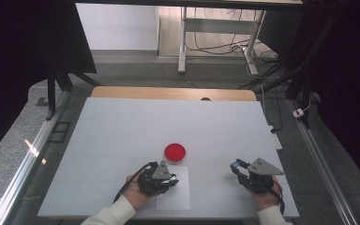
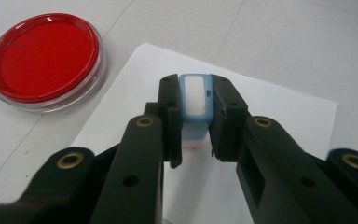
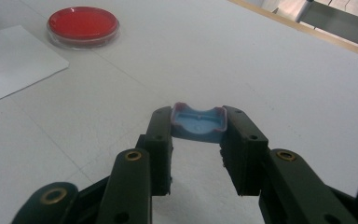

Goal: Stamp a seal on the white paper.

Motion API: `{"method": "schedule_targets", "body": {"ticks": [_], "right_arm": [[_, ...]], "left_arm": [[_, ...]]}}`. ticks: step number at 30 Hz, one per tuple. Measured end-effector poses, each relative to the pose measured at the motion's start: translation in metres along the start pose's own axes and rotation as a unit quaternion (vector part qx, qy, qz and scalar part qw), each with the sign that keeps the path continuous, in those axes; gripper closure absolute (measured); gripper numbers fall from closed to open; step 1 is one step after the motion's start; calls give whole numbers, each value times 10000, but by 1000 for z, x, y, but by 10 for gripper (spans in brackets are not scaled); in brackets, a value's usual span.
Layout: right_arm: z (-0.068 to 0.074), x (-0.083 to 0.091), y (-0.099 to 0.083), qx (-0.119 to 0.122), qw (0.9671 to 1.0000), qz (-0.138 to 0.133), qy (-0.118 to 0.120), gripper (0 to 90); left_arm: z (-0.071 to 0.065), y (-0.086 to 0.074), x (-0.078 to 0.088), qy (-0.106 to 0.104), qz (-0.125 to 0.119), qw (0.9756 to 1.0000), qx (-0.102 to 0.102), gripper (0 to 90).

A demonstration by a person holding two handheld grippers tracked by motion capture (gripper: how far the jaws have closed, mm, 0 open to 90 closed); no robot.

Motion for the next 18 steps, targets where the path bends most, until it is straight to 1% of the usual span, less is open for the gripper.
{"method": "schedule_targets", "body": {"ticks": [10,15,18], "right_arm": [[0,1,0,1,10000,-12,-6,641],[-1,1,0,16,10000,-27,-6,641],[-1,1,1,22,10000,-18,-19,641]], "left_arm": [[0,-1,0,-22,-72,10000,39,758],[1,-1,0,-26,-67,10000,65,758],[0,0,1,-7,-47,10000,26,757]]}}
Point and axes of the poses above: each handheld gripper's, and its own axes: x roughly backward along the jaws, y roughly out of its top, z roughly to its left, the point moved 4 cm from there along -x, roughly forward along the jaws, and after that the axes turned 3 degrees about -y, right-handed, at the moved point
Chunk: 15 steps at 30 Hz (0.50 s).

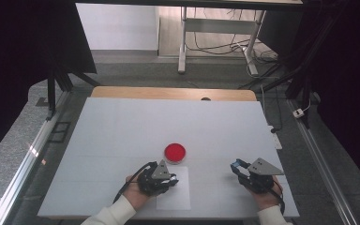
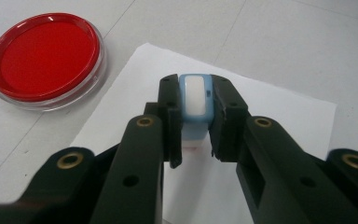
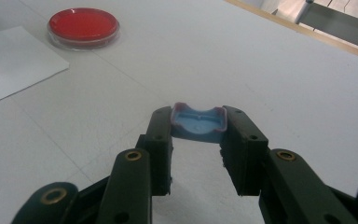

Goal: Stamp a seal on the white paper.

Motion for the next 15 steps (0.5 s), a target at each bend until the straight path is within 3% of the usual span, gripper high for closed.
{"method": "schedule_targets", "body": {"ticks": [5,15], "right_arm": [[-1,0,-1,-35,10000,1,18,641],[-1,-1,0,-26,10000,-1,16,641]], "left_arm": [[2,4,8,33,-147,9999,-13,754],[6,10,23,-70,-592,9979,260,753]]}}
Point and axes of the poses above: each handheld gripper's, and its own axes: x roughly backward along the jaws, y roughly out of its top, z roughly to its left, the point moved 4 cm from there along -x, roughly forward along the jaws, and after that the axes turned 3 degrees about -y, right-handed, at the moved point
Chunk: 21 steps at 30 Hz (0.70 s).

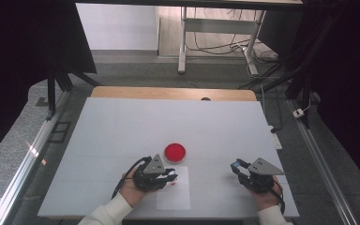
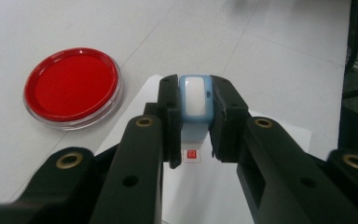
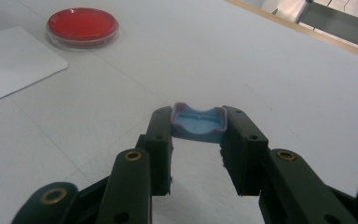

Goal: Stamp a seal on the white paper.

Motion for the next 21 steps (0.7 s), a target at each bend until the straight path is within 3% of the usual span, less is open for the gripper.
{"method": "schedule_targets", "body": {"ticks": [21], "right_arm": [[1,-2,0,6,10000,6,5,641]], "left_arm": [[10,11,11,-80,-409,9986,324,751]]}}
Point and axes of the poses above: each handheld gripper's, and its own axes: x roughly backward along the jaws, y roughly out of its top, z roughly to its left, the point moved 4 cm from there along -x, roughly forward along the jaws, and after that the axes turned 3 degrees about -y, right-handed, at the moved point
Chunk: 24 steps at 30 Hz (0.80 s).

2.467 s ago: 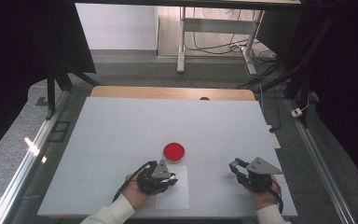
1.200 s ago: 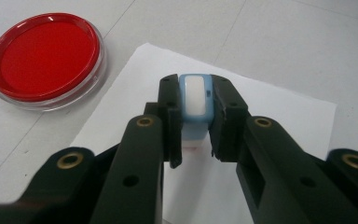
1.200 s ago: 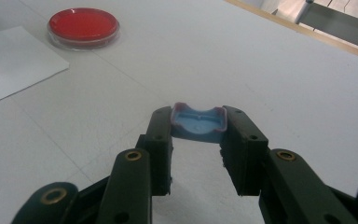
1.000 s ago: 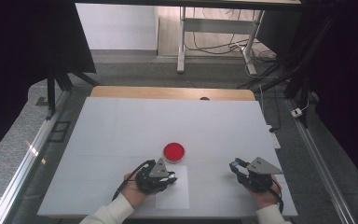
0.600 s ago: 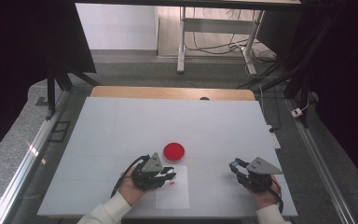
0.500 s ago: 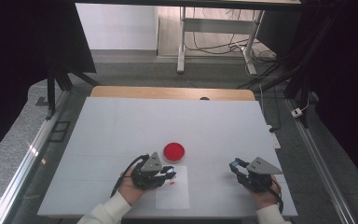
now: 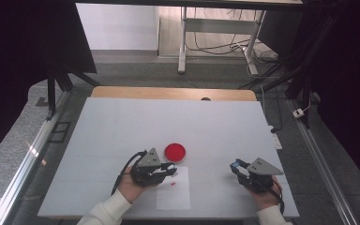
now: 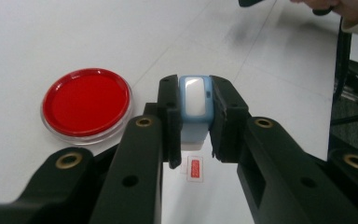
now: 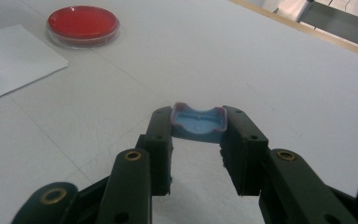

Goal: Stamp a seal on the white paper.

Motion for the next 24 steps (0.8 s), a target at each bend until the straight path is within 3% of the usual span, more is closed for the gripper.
{"method": "schedule_targets", "body": {"ticks": [9,24], "right_arm": [[0,-1,-1,9,10000,32,-22,640],[-1,-1,-2,-20,10000,63,-39,640]], "left_arm": [[7,7,9,6,-197,9997,143,751],[10,15,17,-17,-387,9991,199,751]]}}
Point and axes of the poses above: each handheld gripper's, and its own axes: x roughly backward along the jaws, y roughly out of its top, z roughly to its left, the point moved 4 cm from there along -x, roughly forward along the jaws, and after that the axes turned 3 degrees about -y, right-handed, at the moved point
